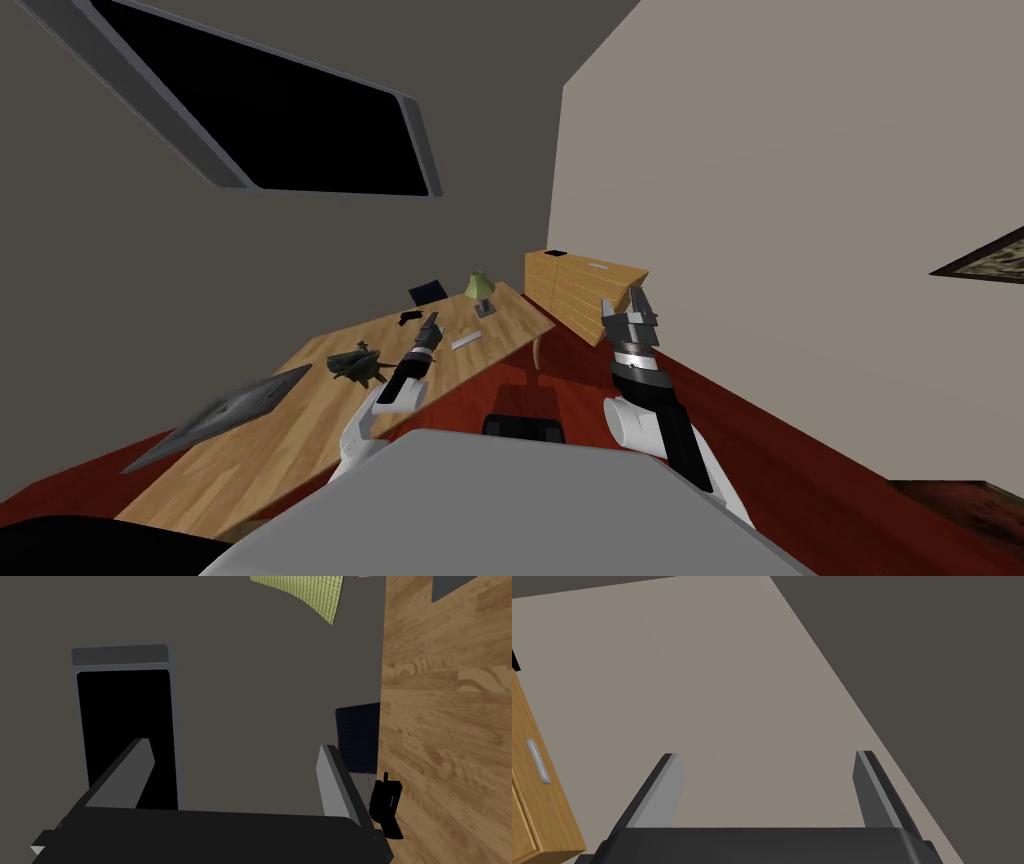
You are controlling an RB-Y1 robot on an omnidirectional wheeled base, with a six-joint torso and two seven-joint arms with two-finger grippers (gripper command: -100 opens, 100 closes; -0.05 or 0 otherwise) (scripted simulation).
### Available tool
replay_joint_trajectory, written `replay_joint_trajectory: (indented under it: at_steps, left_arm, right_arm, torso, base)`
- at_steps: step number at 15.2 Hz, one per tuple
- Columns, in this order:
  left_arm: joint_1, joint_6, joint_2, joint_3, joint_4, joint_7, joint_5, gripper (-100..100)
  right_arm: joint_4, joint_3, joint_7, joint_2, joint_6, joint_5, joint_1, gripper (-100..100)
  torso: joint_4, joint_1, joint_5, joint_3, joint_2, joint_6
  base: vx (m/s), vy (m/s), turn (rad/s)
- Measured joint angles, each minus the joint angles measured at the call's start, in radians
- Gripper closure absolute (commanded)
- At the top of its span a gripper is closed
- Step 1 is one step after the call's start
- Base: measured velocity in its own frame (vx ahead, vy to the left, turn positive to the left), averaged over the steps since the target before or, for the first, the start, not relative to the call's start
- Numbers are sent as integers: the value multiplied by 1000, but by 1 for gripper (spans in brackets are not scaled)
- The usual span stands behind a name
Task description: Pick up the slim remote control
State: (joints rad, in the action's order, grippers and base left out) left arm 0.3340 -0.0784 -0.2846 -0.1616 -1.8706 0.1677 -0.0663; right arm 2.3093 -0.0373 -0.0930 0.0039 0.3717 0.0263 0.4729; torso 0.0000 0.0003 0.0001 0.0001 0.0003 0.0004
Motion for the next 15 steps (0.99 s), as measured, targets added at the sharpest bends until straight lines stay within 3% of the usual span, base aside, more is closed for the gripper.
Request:
replay_joint_trajectory:
  at_steps: [5, 15]
  left_arm:
    - [-37, 96, -52, -33, 78, 24, -41, -100]
    - [-119, 267, -114, -82, 249, 48, -102, -100]
  right_arm:
    - [0, 0, 0, 0, 0, 0, 0, 0]
    - [0, 0, 0, 0, 0, 0, 0, 0]
  torso:
    - [0, 0, 0, 0, 0, 0]
    - [0, 0, 0, 0, 0, -1]
  base:
    - [-8, -6, -170]
    - [-8, -5, -152]
